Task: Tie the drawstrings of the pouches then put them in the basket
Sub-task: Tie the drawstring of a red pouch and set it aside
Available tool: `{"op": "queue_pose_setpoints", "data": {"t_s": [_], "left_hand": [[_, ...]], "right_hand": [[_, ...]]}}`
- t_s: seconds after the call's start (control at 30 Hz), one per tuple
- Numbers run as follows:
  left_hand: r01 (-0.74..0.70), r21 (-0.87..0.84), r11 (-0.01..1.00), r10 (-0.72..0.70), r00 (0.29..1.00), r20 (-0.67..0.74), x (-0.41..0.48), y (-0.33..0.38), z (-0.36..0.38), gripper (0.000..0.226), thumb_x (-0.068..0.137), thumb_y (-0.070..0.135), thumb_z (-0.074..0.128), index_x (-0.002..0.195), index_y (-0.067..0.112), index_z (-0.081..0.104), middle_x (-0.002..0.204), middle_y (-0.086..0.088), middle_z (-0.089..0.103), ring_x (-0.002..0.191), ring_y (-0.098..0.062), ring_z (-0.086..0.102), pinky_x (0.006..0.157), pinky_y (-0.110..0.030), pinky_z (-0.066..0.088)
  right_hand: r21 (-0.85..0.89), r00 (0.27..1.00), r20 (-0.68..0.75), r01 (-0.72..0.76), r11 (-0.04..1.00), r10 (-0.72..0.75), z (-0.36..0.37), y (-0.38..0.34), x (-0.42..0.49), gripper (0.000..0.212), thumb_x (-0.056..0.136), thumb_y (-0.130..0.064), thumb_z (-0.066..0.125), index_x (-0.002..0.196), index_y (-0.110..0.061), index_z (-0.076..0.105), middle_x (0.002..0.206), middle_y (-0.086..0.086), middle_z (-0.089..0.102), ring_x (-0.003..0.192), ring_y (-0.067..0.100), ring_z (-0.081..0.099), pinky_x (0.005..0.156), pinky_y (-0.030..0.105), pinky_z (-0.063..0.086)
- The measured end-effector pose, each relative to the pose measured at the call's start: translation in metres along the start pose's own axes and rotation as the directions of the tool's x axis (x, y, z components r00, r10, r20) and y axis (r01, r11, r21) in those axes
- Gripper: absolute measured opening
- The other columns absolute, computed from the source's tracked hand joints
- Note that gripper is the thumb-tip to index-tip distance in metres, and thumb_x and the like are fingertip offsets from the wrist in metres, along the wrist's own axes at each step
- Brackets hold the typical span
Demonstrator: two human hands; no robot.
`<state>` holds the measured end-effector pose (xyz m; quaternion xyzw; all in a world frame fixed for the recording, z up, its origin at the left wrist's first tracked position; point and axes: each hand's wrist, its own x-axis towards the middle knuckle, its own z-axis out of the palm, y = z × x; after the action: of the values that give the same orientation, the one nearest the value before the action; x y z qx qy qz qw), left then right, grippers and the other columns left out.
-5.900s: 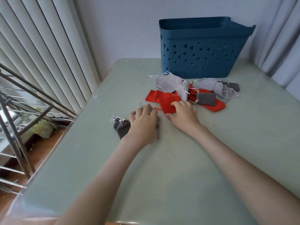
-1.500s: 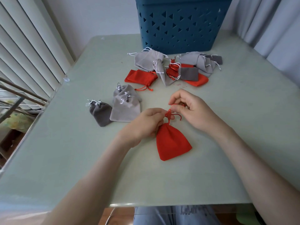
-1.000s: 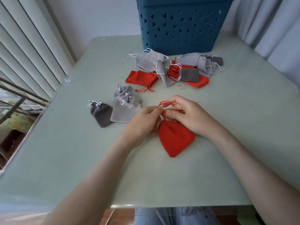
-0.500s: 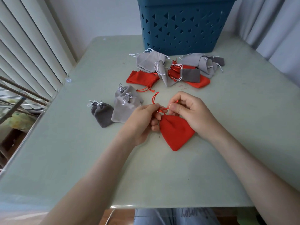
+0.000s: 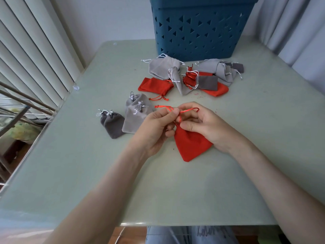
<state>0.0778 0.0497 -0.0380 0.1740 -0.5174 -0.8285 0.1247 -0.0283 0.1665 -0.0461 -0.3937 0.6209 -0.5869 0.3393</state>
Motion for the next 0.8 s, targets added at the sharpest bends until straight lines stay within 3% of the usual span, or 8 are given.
{"op": "queue_pose_setpoints", "data": {"t_s": [0.13, 0.3, 0.4, 0.5, 0.57, 0.67, 0.73, 0.8], "left_hand": [[-0.048, 0.157, 0.986, 0.057, 0.997, -0.055, 0.001, 0.001, -0.005, 0.017, 0.093, 0.013, 0.052, 0.079, 0.014, 0.062, 0.061, 0.01, 0.061, 0.049, -0.002, 0.032, 0.046, -0.014, 0.026], [-0.083, 0.274, 0.958, 0.091, 0.996, -0.015, 0.001, 0.003, -0.009, 0.017, 0.093, 0.011, 0.052, 0.08, 0.013, 0.063, 0.062, 0.01, 0.063, 0.053, -0.004, 0.031, 0.055, -0.021, 0.023], [-0.115, 0.349, 0.93, 0.107, 0.993, 0.04, 0.001, 0.006, -0.012, 0.015, 0.091, 0.008, 0.055, 0.08, 0.013, 0.064, 0.067, 0.009, 0.065, 0.055, -0.001, 0.04, 0.056, -0.021, 0.024], [-0.167, 0.418, 0.893, 0.149, 0.986, 0.074, 0.0, 0.007, -0.012, 0.008, 0.087, 0.002, 0.061, 0.082, 0.008, 0.064, 0.072, 0.002, 0.067, 0.061, 0.001, 0.055, 0.059, -0.011, 0.037], [-0.209, 0.481, 0.852, 0.196, 0.978, 0.077, 0.001, 0.004, -0.015, 0.008, 0.084, 0.002, 0.066, 0.082, 0.01, 0.067, 0.079, -0.006, 0.067, 0.072, -0.008, 0.058, 0.07, -0.015, 0.044], [-0.304, 0.671, 0.677, 0.323, 0.941, 0.1, 0.005, -0.006, -0.02, 0.011, 0.081, 0.009, 0.072, 0.079, 0.019, 0.069, 0.073, 0.002, 0.067, 0.066, -0.015, 0.051, 0.067, -0.029, 0.042], [-0.339, 0.809, 0.48, 0.434, 0.893, 0.117, 0.006, -0.013, -0.018, 0.011, 0.079, 0.007, 0.071, 0.079, 0.017, 0.068, 0.065, 0.014, 0.062, 0.055, -0.001, 0.043, 0.058, -0.016, 0.036], [-0.342, 0.896, 0.284, 0.527, 0.836, 0.153, 0.006, -0.016, -0.015, 0.008, 0.078, 0.006, 0.069, 0.08, 0.014, 0.066, 0.067, 0.016, 0.059, 0.055, -0.001, 0.043, 0.055, -0.013, 0.033]], "right_hand": [[0.07, 1.0, 0.022, -0.021, 0.997, 0.019, -0.001, -0.002, 0.0, 0.032, 0.069, -0.012, 0.067, 0.1, -0.021, 0.059, 0.086, -0.008, 0.067, 0.084, 0.001, 0.06, 0.08, 0.012, 0.045], [0.031, 0.998, 0.02, -0.053, 0.998, 0.053, -0.006, 0.0, 0.0, 0.019, 0.079, -0.002, 0.064, 0.092, -0.016, 0.062, 0.088, -0.004, 0.065, 0.078, -0.003, 0.059, 0.076, 0.009, 0.044], [0.03, 0.997, 0.039, -0.068, 0.997, 0.067, -0.008, 0.0, -0.002, 0.013, 0.076, -0.012, 0.065, 0.088, -0.014, 0.062, 0.091, 0.003, 0.065, 0.08, 0.002, 0.058, 0.076, 0.01, 0.045], [0.076, 0.996, 0.068, -0.066, 0.995, 0.061, -0.008, -0.002, -0.003, 0.016, 0.072, -0.018, 0.063, 0.085, -0.01, 0.059, 0.078, -0.004, 0.063, 0.069, 0.0, 0.056, 0.067, 0.009, 0.043], [0.068, 0.996, 0.065, -0.058, 0.996, 0.054, -0.008, -0.002, -0.003, 0.014, 0.073, -0.018, 0.062, 0.084, -0.011, 0.056, 0.074, -0.006, 0.059, 0.066, -0.003, 0.054, 0.066, 0.008, 0.042], [0.011, 0.997, 0.036, -0.064, 0.998, 0.064, -0.007, 0.001, -0.001, 0.007, 0.08, -0.011, 0.063, 0.082, -0.013, 0.056, 0.073, -0.006, 0.056, 0.066, -0.002, 0.052, 0.066, 0.008, 0.04], [-0.046, 0.997, 0.025, -0.072, 0.996, 0.074, -0.007, 0.003, 0.0, 0.012, 0.083, -0.004, 0.063, 0.081, -0.014, 0.057, 0.072, -0.007, 0.056, 0.065, -0.002, 0.051, 0.065, 0.009, 0.04], [-0.077, 0.996, 0.035, -0.084, 0.993, 0.087, -0.006, 0.004, 0.0, 0.011, 0.084, -0.006, 0.064, 0.083, -0.015, 0.058, 0.074, -0.004, 0.059, 0.068, 0.0, 0.053, 0.067, 0.01, 0.042]]}}
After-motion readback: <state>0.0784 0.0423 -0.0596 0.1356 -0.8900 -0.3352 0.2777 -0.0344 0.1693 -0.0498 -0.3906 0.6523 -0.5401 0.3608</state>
